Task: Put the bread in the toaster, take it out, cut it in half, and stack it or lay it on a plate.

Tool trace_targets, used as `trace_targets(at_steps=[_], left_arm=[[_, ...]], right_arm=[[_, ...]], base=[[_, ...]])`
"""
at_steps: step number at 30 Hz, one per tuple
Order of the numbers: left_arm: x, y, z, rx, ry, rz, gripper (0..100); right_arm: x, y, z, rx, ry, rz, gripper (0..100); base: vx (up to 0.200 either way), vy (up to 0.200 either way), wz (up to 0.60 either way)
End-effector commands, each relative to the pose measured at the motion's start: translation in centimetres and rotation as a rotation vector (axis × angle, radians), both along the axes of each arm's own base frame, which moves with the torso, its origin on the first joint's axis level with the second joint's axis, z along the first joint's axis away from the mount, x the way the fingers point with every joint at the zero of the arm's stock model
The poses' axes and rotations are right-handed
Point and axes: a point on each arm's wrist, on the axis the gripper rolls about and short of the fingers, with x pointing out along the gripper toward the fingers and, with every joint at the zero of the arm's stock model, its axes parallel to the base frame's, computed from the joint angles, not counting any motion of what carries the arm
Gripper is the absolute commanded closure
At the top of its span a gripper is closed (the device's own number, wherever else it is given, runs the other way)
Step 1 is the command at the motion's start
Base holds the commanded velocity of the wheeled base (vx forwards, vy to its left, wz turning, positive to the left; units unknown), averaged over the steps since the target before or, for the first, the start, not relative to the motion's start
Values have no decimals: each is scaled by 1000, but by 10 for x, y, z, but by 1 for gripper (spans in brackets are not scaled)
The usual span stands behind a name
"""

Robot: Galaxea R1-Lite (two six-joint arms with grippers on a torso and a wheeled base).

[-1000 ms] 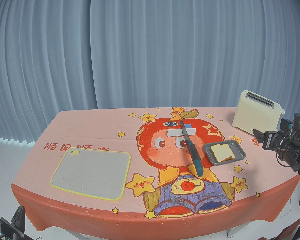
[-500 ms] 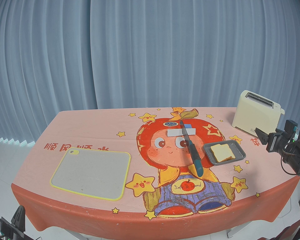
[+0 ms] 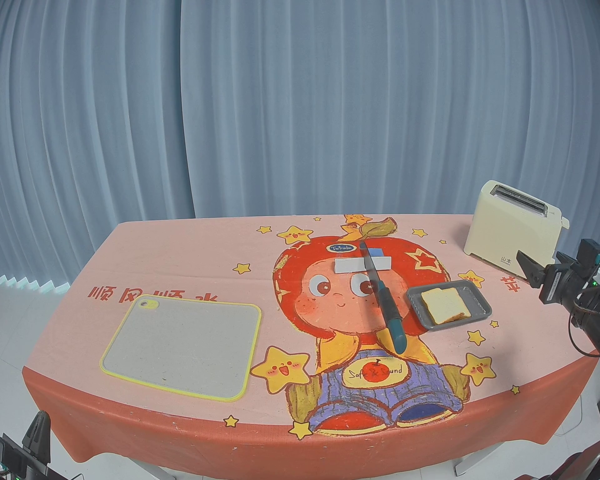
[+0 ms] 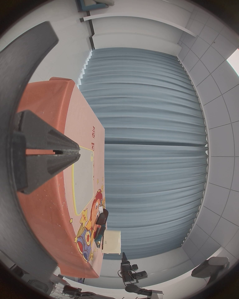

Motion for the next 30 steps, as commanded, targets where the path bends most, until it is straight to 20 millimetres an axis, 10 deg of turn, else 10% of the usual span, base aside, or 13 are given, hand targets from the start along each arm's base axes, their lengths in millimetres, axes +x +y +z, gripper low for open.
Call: trace_targets(at_steps=[1, 30], left_arm=[[0, 0, -5, 0, 1, 1, 100], [0, 0, -5, 0, 1, 1, 100]], right_arm=[[-13, -6, 6, 6, -38, -25, 0], [-68, -20, 18, -11, -188, -7, 0]], base=[[0, 0, 0], [0, 0, 0]])
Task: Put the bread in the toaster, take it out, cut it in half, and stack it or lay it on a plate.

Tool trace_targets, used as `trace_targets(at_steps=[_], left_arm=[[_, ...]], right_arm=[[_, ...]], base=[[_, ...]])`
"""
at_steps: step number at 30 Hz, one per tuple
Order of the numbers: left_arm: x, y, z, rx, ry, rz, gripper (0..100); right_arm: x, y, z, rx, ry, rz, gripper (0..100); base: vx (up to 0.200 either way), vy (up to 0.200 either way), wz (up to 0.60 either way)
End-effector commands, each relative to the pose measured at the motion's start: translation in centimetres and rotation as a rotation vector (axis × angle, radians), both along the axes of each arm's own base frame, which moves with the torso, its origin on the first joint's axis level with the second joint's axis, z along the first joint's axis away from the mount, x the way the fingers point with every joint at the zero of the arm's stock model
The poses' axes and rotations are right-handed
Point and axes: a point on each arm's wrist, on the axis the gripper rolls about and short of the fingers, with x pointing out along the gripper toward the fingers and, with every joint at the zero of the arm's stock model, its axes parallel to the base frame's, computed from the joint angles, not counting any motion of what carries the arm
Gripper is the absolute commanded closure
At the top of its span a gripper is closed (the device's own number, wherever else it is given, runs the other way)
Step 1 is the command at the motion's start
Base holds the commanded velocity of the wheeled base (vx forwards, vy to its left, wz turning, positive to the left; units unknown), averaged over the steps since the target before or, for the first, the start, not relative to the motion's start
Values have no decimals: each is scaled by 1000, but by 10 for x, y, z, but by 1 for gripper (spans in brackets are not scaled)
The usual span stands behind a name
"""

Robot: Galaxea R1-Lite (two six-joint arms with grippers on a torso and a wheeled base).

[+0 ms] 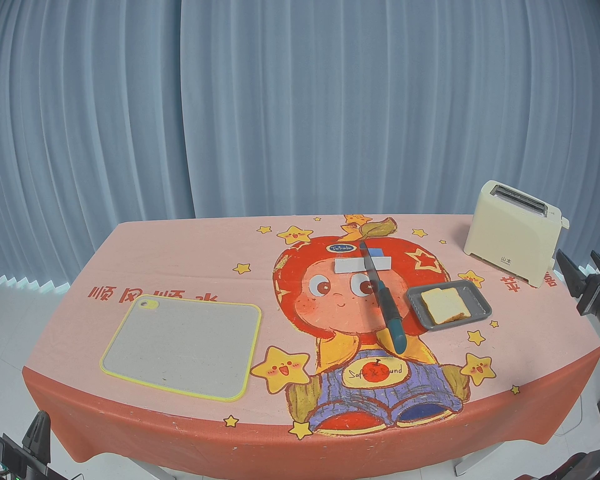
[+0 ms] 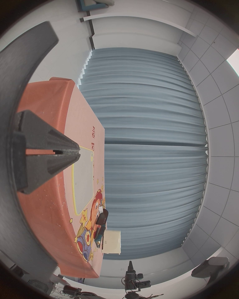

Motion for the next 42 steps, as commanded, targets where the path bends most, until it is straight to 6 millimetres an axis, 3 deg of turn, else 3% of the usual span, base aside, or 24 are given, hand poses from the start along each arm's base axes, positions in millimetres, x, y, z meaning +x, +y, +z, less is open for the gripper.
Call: trace_targets(at_steps=[1, 17, 29, 42], left_arm=[[0, 0, -5, 0, 1, 1, 100], [0, 0, -5, 0, 1, 1, 100], [0, 0, -5, 0, 1, 1, 100], [0, 0, -5, 0, 1, 1, 100]], right_arm=[[-9, -1, 4, 1, -38, 8, 0], [-30, -8, 9, -8, -98, 17, 0], [-68, -5, 11, -3, -7, 29, 0], [-78, -4, 9, -15, -13, 37, 0]], base=[[0, 0, 0], [0, 0, 0], [0, 0, 0], [0, 0, 0]])
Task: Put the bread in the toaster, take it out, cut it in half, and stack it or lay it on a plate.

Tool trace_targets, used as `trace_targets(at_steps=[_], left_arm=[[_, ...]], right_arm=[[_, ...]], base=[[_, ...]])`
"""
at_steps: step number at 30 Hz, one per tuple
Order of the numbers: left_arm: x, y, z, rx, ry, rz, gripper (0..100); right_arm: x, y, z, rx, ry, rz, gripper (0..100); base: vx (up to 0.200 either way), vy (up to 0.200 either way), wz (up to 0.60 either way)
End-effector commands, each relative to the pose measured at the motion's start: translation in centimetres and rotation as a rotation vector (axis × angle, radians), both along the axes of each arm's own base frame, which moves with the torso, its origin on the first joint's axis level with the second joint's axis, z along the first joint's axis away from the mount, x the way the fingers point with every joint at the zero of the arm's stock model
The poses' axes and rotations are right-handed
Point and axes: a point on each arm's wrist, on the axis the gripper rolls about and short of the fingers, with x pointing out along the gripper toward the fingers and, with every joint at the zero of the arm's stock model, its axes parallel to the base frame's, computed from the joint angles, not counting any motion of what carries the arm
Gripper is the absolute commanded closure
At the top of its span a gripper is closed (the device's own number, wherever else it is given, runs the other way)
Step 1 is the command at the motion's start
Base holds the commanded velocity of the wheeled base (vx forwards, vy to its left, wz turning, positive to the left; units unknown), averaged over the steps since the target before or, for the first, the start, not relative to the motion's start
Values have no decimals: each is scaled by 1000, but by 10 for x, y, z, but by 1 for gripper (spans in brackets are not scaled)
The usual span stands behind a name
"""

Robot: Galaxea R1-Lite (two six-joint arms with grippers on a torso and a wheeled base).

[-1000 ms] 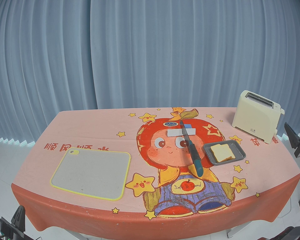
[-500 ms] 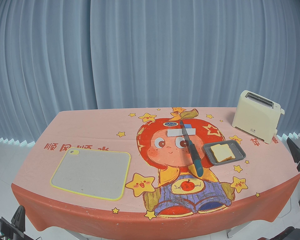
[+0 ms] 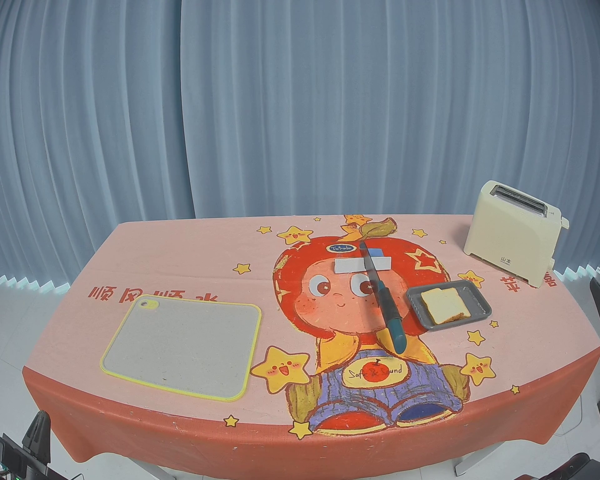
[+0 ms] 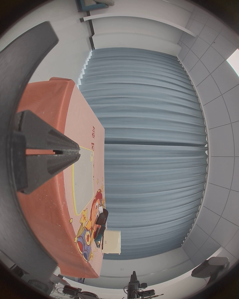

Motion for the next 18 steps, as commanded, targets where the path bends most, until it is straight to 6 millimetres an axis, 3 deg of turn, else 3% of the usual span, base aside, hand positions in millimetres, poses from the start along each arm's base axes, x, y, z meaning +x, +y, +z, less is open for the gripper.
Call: trace_targets(at_steps=[1, 18], left_arm=[[0, 0, -5, 0, 1, 1, 100], [0, 0, -5, 0, 1, 1, 100]], right_arm=[[-7, 0, -1, -8, -3, 2, 0], [-48, 2, -10, -21, 97, 9, 0]], base=[[0, 0, 0], [0, 0, 0]])
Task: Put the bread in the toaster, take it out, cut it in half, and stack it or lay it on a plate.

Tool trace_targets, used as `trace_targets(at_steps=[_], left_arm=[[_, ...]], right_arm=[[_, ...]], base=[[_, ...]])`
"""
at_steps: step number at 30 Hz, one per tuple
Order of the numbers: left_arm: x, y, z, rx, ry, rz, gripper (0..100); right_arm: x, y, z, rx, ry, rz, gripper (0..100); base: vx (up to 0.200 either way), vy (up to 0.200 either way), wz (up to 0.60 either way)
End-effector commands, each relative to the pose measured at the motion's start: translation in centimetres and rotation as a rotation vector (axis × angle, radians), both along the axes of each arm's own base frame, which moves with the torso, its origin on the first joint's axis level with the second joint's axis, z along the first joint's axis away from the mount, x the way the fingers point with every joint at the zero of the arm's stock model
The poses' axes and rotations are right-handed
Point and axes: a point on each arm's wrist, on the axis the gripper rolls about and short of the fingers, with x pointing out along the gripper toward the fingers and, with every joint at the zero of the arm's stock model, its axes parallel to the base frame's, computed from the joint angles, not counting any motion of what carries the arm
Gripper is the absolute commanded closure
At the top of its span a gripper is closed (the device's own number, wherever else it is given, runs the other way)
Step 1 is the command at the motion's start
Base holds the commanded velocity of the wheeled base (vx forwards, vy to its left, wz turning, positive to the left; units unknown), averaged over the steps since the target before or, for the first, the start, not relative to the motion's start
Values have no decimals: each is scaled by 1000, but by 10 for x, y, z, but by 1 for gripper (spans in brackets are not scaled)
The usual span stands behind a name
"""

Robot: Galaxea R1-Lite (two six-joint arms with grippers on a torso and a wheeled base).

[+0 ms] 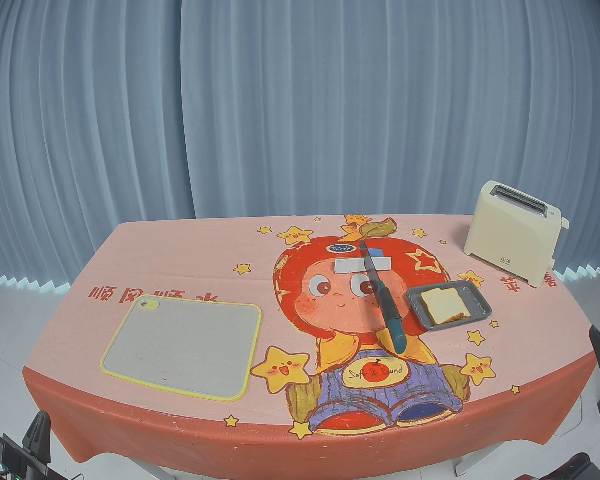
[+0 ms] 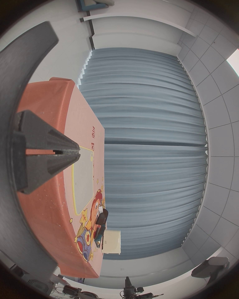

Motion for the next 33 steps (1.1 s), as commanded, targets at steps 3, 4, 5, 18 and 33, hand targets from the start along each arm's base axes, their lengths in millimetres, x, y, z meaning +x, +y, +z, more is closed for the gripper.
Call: trace_targets(at_steps=[3, 4, 5, 18, 33], left_arm=[[0, 0, -5, 0, 1, 1, 100], [0, 0, -5, 0, 1, 1, 100], [0, 0, -5, 0, 1, 1, 100], [0, 0, -5, 0, 1, 1, 100], [0, 0, -5, 0, 1, 1, 100]], right_arm=[[-16, 1, 0, -8, -23, 6, 0], [-16, 1, 0, -8, -23, 6, 0], [-19, 1, -2, -7, -20, 7, 0], [-31, 1, -9, -27, -47, 5, 0], [-42, 1, -23, -32, -80, -9, 0]], base=[[0, 0, 0], [0, 0, 0], [0, 0, 0], [0, 0, 0], [0, 0, 0]])
